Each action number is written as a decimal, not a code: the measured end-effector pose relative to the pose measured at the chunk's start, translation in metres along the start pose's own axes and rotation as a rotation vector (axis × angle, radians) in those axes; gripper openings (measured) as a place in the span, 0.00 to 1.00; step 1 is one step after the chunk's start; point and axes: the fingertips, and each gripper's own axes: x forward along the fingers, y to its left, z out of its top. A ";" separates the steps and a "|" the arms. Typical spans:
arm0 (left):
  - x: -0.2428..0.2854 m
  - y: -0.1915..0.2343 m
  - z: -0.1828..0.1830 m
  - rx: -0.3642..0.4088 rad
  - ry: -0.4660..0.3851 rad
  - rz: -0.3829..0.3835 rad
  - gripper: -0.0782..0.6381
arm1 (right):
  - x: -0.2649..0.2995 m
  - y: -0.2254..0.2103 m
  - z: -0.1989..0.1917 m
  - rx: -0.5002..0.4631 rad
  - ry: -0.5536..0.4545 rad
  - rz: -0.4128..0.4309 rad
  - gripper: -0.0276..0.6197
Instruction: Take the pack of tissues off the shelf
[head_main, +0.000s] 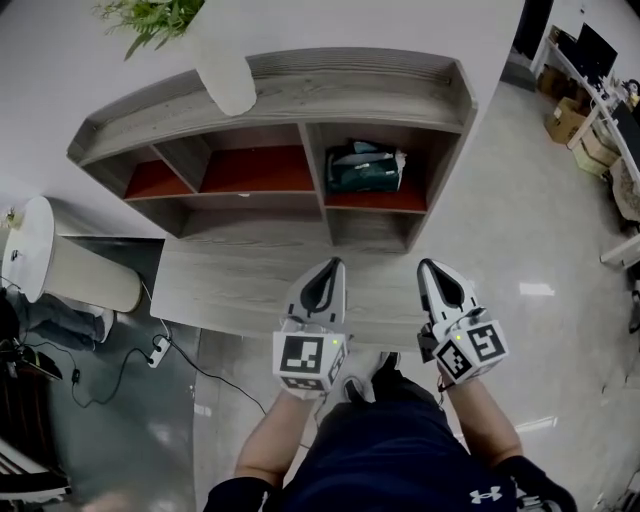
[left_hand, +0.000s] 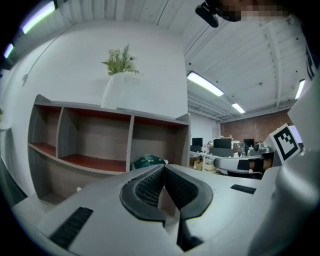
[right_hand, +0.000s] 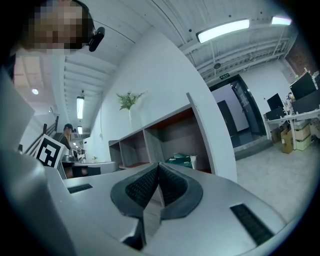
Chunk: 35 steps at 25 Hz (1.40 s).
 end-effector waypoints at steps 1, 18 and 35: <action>0.006 0.000 0.004 0.012 -0.006 0.007 0.13 | 0.006 -0.004 0.003 0.001 -0.002 0.009 0.06; 0.082 0.012 0.016 0.050 0.003 0.098 0.13 | 0.074 -0.055 0.012 0.040 0.008 0.138 0.06; 0.162 0.012 -0.006 0.588 0.276 0.034 0.38 | 0.078 -0.065 0.021 0.044 -0.021 0.071 0.06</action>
